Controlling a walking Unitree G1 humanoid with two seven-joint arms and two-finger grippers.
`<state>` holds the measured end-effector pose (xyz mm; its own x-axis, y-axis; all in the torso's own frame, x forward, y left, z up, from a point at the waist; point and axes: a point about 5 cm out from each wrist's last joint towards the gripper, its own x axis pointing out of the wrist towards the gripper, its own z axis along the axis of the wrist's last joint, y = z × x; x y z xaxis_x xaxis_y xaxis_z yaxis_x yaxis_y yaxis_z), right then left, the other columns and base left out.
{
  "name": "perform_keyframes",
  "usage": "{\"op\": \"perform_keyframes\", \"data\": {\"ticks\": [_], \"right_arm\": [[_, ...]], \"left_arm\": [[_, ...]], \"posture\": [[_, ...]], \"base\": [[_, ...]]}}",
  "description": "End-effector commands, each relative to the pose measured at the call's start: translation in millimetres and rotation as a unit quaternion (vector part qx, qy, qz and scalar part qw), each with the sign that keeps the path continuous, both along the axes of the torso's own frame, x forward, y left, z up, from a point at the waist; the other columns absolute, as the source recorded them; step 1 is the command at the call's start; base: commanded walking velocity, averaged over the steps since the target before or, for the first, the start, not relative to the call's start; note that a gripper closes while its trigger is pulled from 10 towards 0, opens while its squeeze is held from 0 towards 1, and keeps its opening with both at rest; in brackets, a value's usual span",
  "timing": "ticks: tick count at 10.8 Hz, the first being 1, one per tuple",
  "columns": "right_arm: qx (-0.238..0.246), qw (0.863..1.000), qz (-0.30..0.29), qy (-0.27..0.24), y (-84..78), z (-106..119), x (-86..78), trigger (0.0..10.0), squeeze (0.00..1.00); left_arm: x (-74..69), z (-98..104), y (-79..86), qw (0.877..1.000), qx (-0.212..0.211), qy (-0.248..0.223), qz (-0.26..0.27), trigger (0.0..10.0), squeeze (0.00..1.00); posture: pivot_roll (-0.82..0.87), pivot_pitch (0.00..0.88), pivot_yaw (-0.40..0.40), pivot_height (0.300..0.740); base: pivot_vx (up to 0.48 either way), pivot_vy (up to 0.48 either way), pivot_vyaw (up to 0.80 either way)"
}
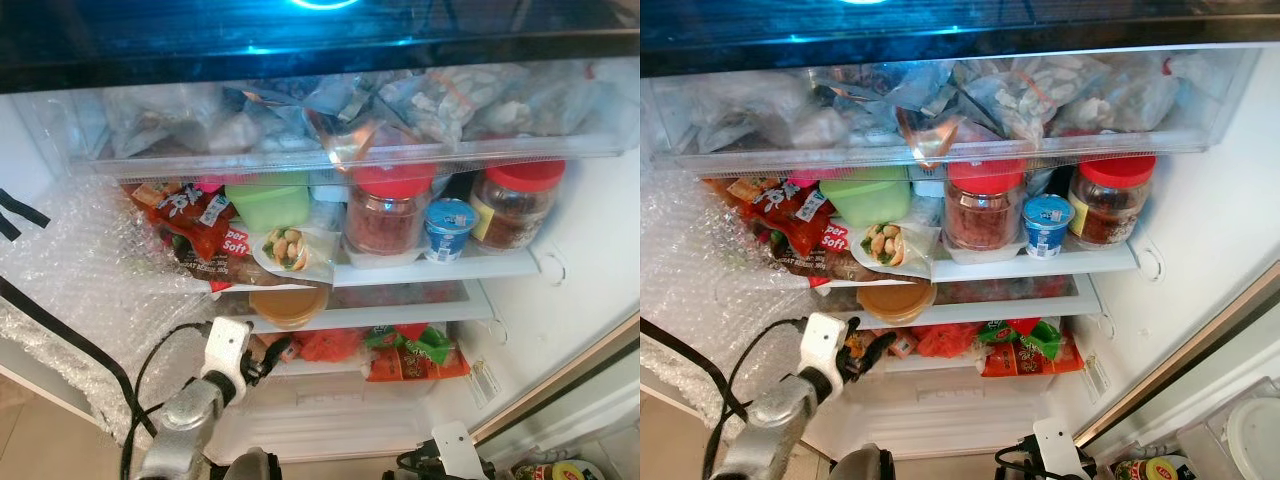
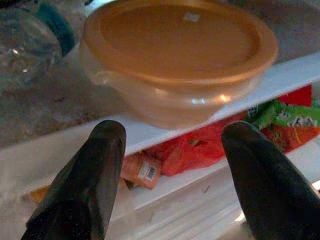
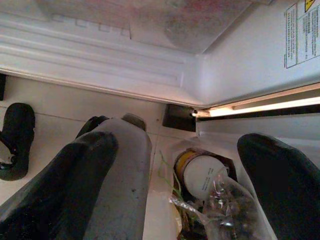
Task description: Restocking fridge
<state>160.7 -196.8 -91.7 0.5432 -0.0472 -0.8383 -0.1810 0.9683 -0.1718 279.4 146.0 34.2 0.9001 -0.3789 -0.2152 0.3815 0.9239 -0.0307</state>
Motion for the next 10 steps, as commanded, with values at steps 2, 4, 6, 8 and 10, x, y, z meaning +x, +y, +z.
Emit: {"op": "perform_keyframes", "data": {"ticks": [2, 4, 6, 8, 10], "right_arm": [[0.005, 0.998, 0.001, 0.062, 4.3, -13, -30.9, 10.0, 0.0], [0.005, 0.998, 0.0, 0.061, 4.3, -13, -30.3, 10.0, 0.0], [0.005, 0.998, -0.001, 0.059, 4.4, -13, -29.9, 10.0, 0.0], [0.005, 0.998, -0.002, 0.059, 5.0, -13, -30.3, 10.0, 0.0], [0.006, 0.998, -0.003, 0.06, 5.3, -13, -30.6, 10.0, 0.0]], "left_arm": [[5.4, -1, 4.8, 1.0, -0.012, 0.0, 0.028, 10.0, 0.0], [20.5, 6, -2.5, 0.999, -0.024, -0.013, 0.027, 10.0, 0.0], [31.3, 8, -7.3, 0.999, -0.03, -0.011, 0.026, 10.0, 0.0], [37.2, 10, -10.6, 0.999, -0.034, -0.01, 0.022, 10.0, 0.0], [25.0, 3, -8.2, 0.999, -0.031, -0.022, 0.007, 10.0, 0.0]], "posture": [[-0.06, 0.061, 0.025, 0.662], [-0.06, 0.057, 0.026, 0.662], [-0.07, 0.052, 0.028, 0.662], [-0.08, 0.049, 0.032, 0.662], [-0.07, 0.048, 0.034, 0.662]], "base": [[0.0, 0.0, 0.0], [0.0, 0.0, 0.0], [0.0, 0.0, 0.0], [0.0, 0.0, 0.0], [0.0, 0.0, 0.0]]}}
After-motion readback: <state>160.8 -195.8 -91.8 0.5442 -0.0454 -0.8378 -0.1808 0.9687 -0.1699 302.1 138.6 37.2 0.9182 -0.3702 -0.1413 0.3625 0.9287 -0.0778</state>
